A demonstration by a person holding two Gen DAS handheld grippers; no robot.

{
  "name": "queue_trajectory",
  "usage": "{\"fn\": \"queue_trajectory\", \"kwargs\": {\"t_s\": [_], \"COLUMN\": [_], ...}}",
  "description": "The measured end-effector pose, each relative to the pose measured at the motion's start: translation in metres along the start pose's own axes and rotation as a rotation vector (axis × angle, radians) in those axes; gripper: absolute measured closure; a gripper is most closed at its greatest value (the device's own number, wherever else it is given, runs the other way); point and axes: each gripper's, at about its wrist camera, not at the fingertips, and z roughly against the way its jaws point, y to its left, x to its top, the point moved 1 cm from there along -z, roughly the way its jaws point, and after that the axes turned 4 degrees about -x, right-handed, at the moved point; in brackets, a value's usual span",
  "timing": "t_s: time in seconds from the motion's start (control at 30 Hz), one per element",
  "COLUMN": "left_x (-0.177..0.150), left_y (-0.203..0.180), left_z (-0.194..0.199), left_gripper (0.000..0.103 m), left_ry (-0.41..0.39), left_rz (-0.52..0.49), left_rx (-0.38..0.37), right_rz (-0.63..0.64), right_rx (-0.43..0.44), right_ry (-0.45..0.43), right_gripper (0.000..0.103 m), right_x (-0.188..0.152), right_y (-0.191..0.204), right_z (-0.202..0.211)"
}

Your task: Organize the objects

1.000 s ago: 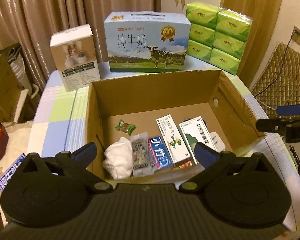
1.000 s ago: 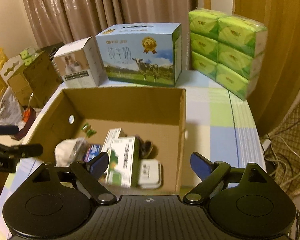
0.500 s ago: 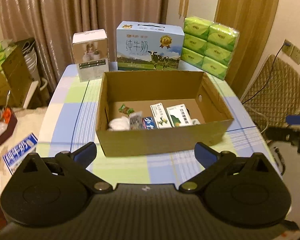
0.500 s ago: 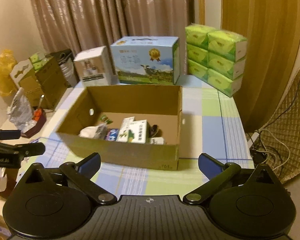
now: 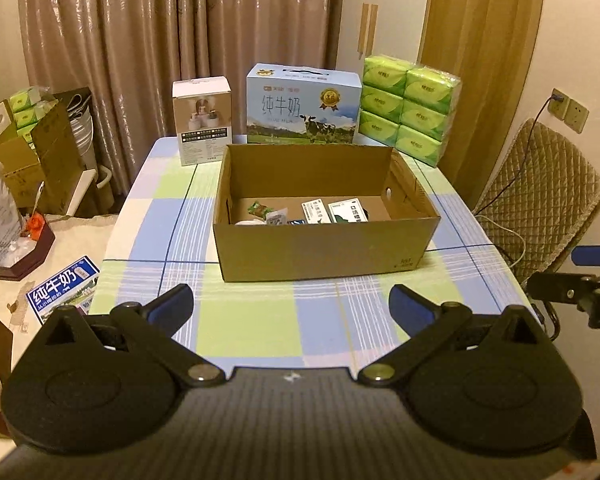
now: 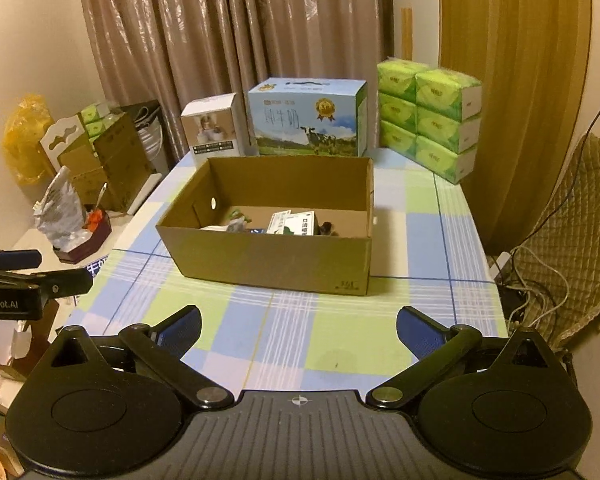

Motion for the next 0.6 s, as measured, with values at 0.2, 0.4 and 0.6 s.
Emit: {"fn": "queue_trajectory", "kwargs": {"t_s": [0.2,0.4,0.6], "left_x": [-0.011,-0.021,-0.028], "left_y": [-0.005,-0.007,-0.012], "left_z": [0.011,0.015,0.017], "left_gripper": [0.001,0.001,0.001], "left_ry": [-0.009,0.001,0.005], "left_rz": [0.002,0.011,0.019], "left_rx": [0.028,0.017,0.015], "right_rz": [0.009,0.001,-0.013], "right_rx": [-0.002,-0.002,0.0], "right_ry": [-0.01,-0.014,-0.005], "right_gripper": [0.002,0.002,0.002], "right_x": [-0.005,-0.008,-0.017], "right_y": [0.005,0.005,0.005], "right_z": [0.012,0.018,0.021]}}
